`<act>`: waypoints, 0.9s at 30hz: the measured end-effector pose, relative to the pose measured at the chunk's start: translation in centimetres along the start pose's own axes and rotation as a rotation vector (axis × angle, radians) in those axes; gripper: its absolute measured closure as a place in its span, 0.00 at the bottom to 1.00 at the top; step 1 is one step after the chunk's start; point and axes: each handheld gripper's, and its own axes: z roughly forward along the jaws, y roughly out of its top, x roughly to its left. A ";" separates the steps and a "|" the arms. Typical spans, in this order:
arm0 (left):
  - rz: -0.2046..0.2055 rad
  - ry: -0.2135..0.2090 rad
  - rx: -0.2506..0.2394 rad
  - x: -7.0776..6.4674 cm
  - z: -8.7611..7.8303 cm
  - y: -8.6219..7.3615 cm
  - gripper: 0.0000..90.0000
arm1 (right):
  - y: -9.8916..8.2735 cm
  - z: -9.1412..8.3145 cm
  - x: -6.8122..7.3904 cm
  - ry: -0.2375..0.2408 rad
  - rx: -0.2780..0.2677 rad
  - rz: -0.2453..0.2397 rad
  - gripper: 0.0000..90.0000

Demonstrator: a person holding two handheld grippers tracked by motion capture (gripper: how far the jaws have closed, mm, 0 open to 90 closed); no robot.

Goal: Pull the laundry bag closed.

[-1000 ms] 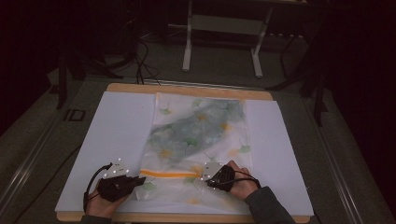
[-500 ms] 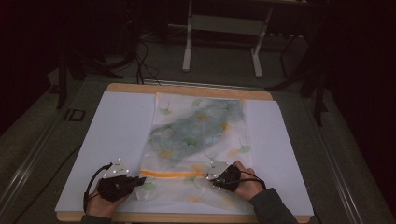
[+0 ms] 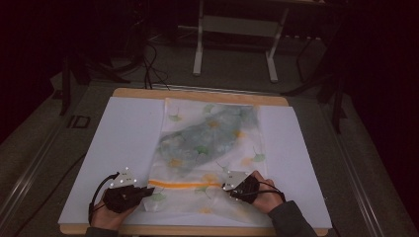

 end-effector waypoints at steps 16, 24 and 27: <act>0.001 0.001 0.007 0.0 0.0 0.0 0.99 | -1.4 -1.0 -0.3 -0.018 0.019 0.011 1.00; -0.002 0.002 0.006 -0.1 0.0 0.0 0.99 | -2.5 -1.6 -0.4 -0.028 0.034 0.022 1.00; -0.005 0.001 0.007 -0.1 0.0 -0.1 0.98 | -2.8 -1.8 -0.4 -0.031 0.038 0.021 1.00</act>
